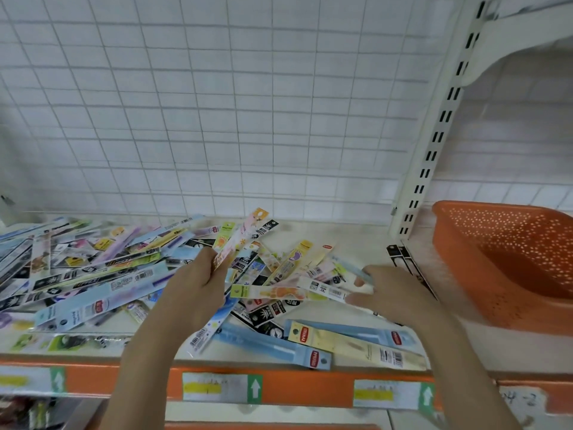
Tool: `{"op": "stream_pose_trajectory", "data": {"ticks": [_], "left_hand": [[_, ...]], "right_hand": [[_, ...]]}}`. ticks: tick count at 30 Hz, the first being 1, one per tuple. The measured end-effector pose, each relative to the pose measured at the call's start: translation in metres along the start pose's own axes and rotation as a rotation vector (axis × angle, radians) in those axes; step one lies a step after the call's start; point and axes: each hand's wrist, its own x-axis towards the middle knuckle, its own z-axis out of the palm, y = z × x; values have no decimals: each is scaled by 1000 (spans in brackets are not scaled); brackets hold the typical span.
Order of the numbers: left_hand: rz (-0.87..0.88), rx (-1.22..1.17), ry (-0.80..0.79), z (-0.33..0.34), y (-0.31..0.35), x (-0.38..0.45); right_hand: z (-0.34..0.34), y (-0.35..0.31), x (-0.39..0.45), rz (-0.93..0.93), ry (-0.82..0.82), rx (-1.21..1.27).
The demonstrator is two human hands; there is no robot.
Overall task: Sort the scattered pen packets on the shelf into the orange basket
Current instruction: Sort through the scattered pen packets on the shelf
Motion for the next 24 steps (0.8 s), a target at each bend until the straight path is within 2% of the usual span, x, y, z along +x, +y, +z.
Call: {"op": "stream_pose_trajectory", "data": {"ticks": [3,8,12,20,24], "left_hand": [[0,-14,48,-2,1,0],[-7,140,68,-3,-7,4],[22,286,-7,16,-5,12],[98,467,-246,69,14,21],[143,605,-211,76,18,22]], "right_hand": [[16,-9,4,-19,-47,-17],[4,-14,2,-39,100,69],[-11,-10,0,-49,239,175],[-8,-5,-10,-41,317,208],[-6,3,-13,-32,306,194]]}}
